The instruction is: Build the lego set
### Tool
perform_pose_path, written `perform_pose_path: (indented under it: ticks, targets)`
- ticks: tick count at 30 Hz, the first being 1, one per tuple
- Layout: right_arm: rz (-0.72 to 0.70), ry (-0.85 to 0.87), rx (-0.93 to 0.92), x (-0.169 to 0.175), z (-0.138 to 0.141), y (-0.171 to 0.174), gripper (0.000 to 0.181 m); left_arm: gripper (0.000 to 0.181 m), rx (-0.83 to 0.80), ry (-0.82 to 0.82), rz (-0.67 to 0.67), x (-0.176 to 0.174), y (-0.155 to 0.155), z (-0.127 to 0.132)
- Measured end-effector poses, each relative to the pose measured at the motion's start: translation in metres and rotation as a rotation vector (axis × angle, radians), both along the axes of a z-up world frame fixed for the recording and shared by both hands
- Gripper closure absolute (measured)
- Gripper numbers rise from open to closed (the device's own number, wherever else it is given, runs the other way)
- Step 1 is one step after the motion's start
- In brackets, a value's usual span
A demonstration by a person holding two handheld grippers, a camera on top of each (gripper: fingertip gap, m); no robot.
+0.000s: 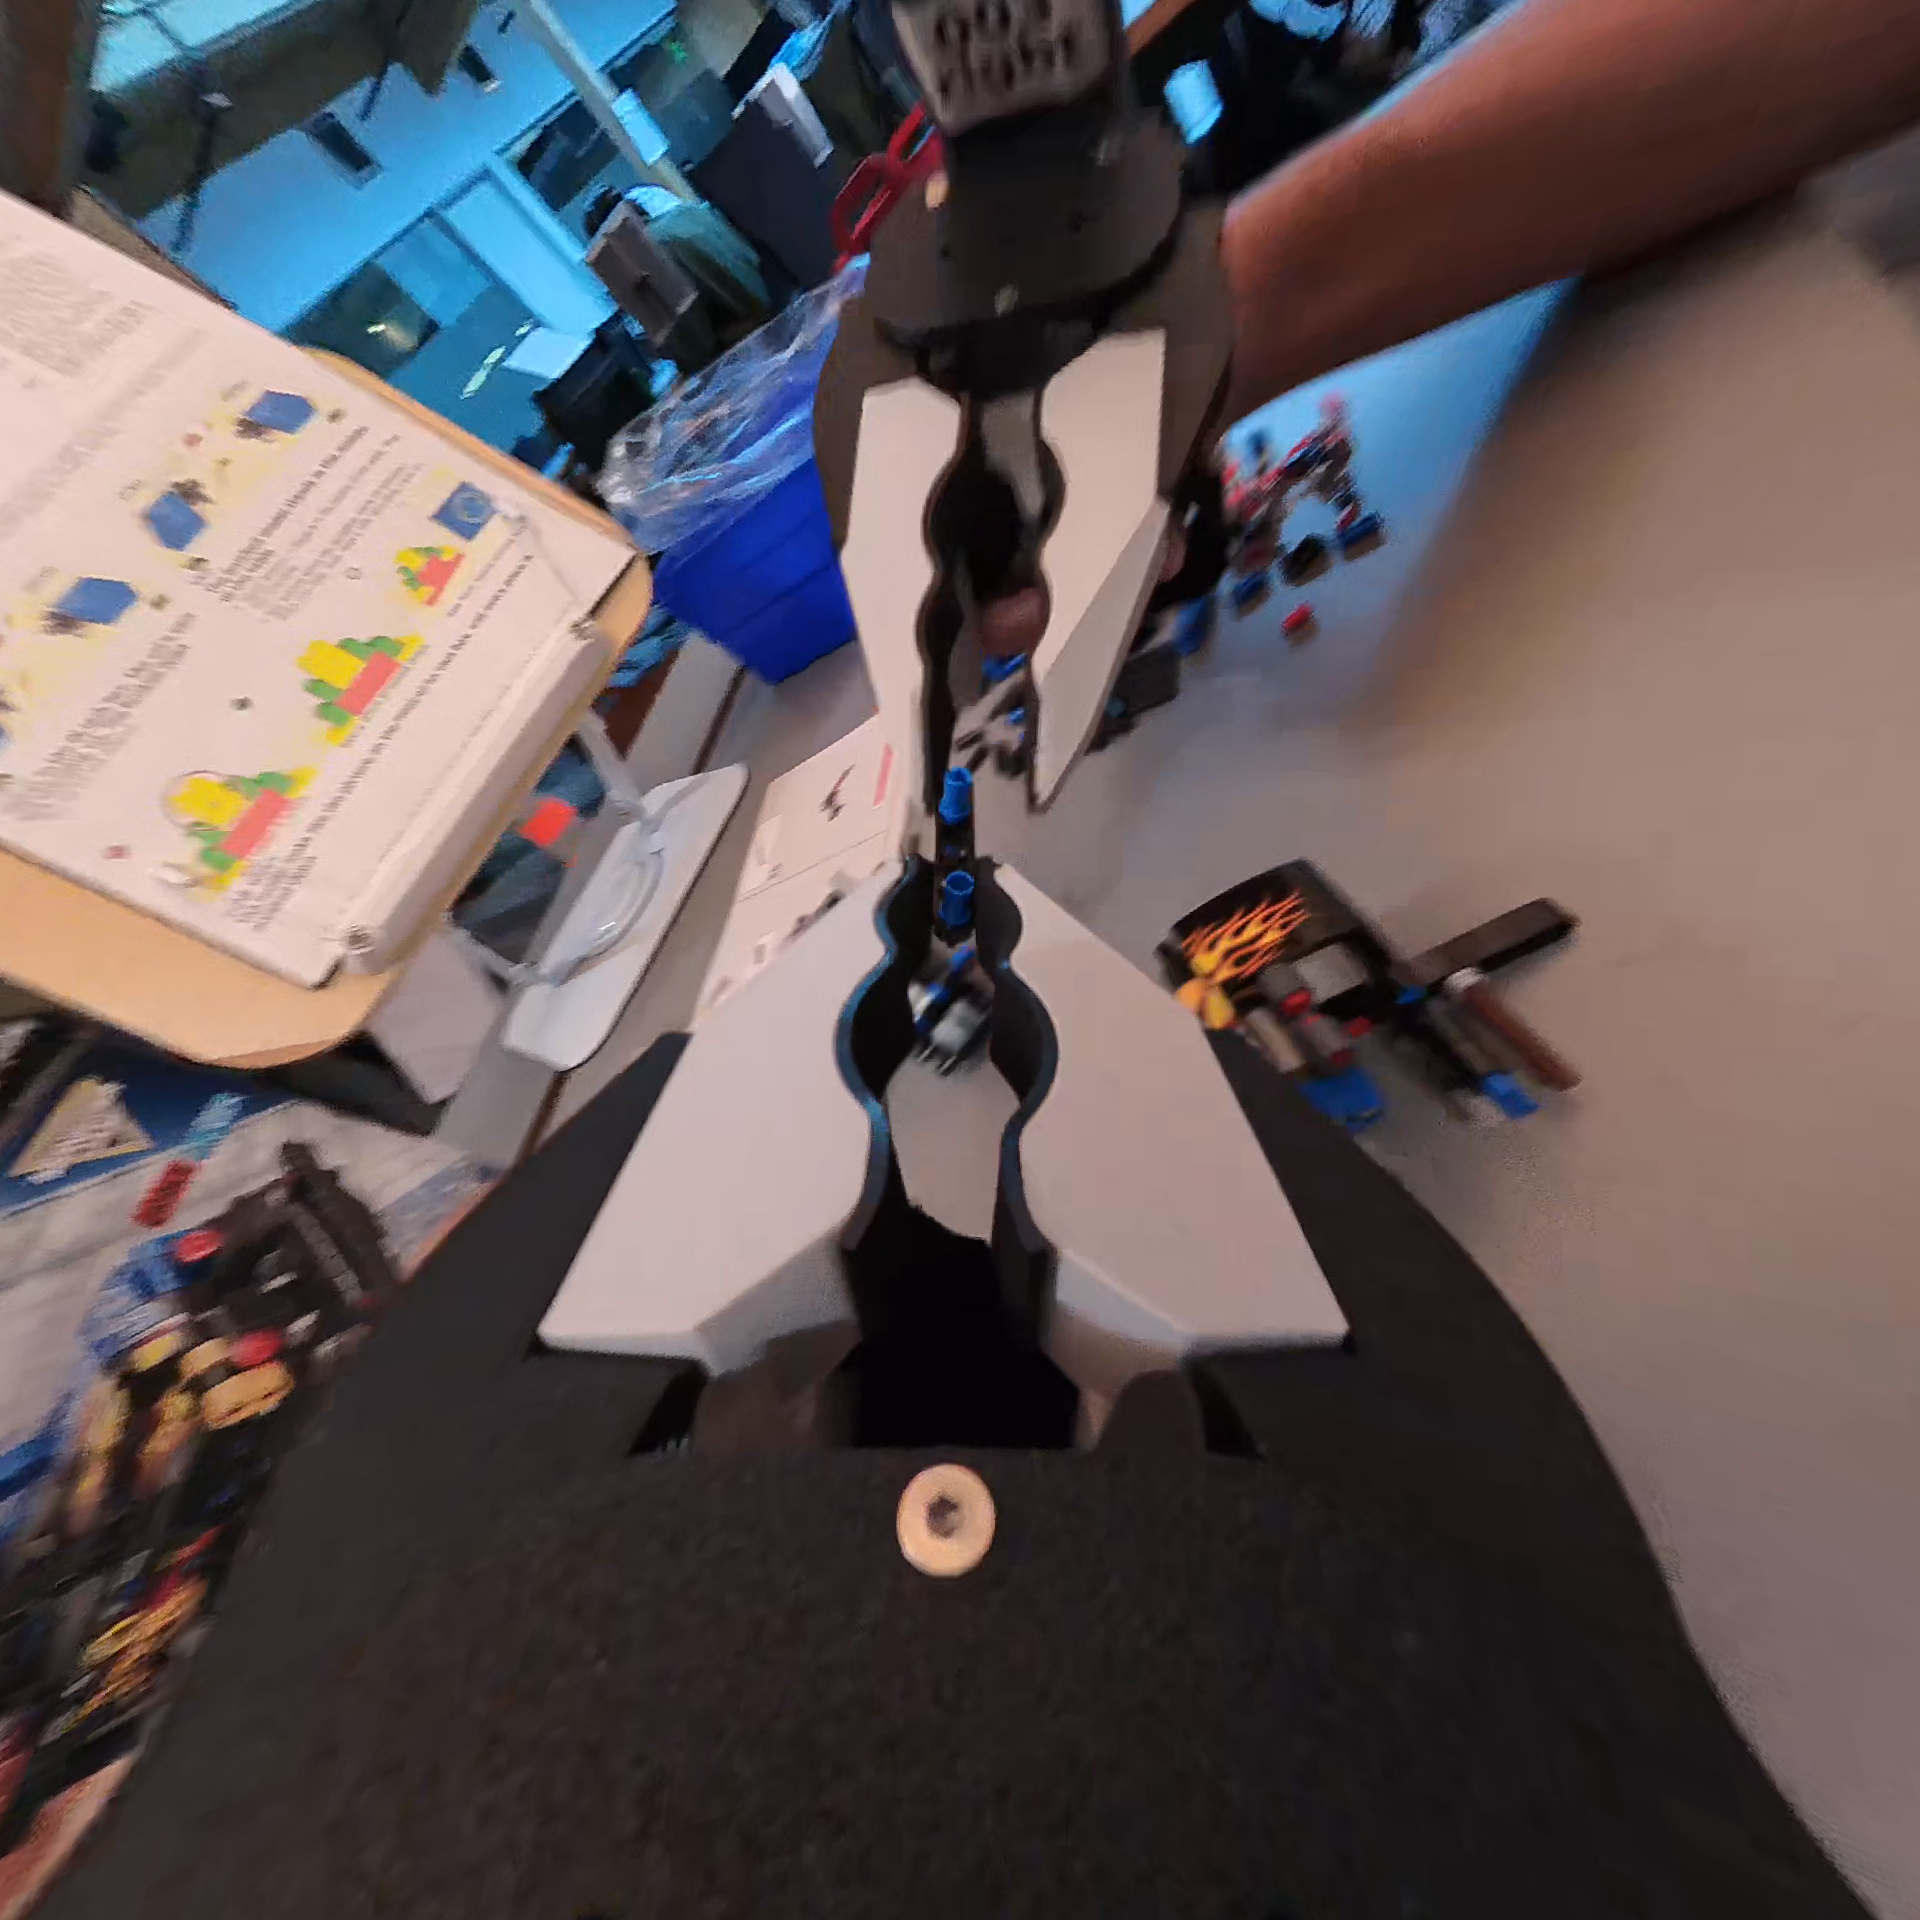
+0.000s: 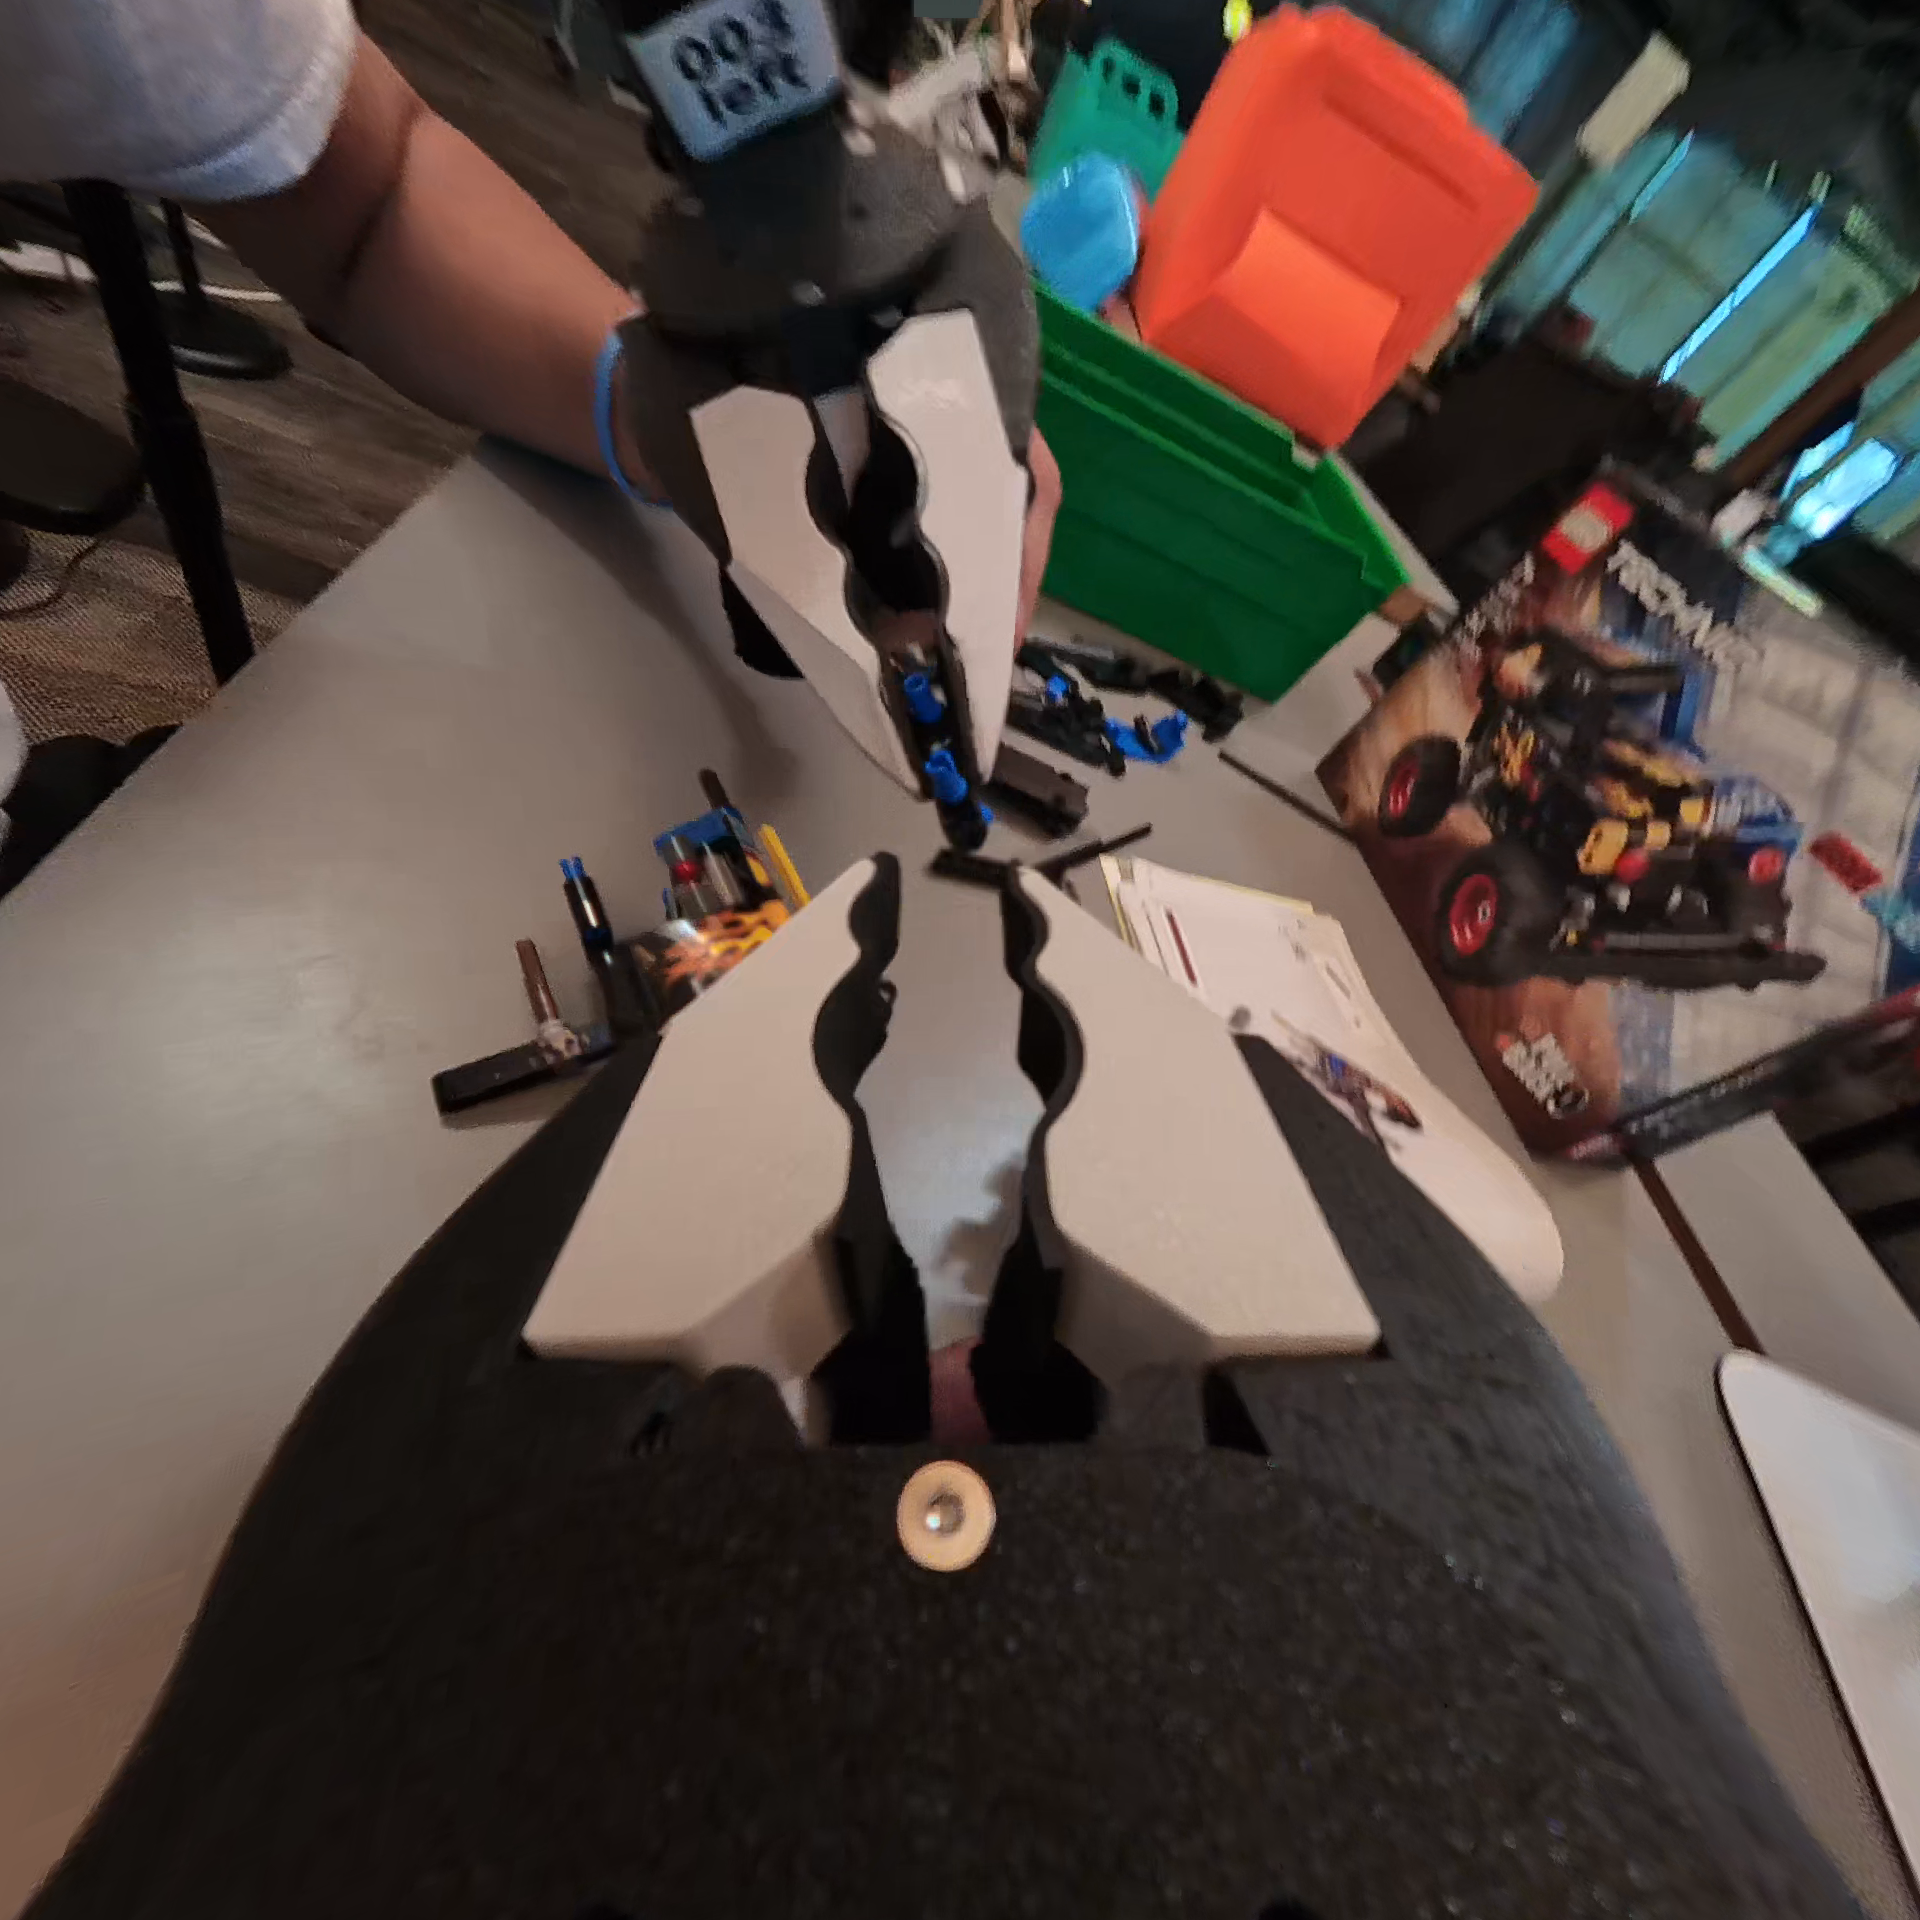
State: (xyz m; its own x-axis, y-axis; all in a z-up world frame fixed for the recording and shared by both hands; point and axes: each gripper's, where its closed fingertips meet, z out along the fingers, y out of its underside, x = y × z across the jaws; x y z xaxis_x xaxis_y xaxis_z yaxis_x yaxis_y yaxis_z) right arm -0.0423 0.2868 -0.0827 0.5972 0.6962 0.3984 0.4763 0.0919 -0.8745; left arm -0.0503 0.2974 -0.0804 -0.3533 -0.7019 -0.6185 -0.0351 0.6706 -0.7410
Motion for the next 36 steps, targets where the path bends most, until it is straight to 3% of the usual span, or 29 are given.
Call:
perform_pose_path:
  ticks: [3,6,8,11,14,22,36]
  targets:
    - [-0.115,-0.026,-0.094,0.032,0.003,0.004,0.156,0.175,0.107,-0.029,0.150,0.008,0.034,-0.007]
    - [-0.393,0.013,-0.191,0.096,0.008,0.008,0.146,0.175,0.080,-0.014,0.259,0.015,0.060,-0.014]
    - [-0.651,0.051,-0.275,0.146,0.002,0.004,0.136,0.175,0.029,0.017,0.285,0.018,0.068,-0.022]
    - [-0.829,0.095,-0.282,0.184,-0.009,-0.005,0.145,0.175,0.035,0.036,0.308,0.020,0.073,-0.031]
    - [-0.926,0.088,-0.360,0.209,-0.031,-0.006,0.142,0.175,0.051,0.076,0.305,0.022,0.071,-0.042]
    - [-1.067,0.060,-0.409,0.239,-0.049,-0.013,0.144,0.175,0.107,0.092,0.313,0.022,0.075,-0.047]
    - [-1.102,0.008,-0.391,0.251,-0.045,-0.020,0.149,0.175,0.143,0.142,0.289,0.021,0.069,-0.058]
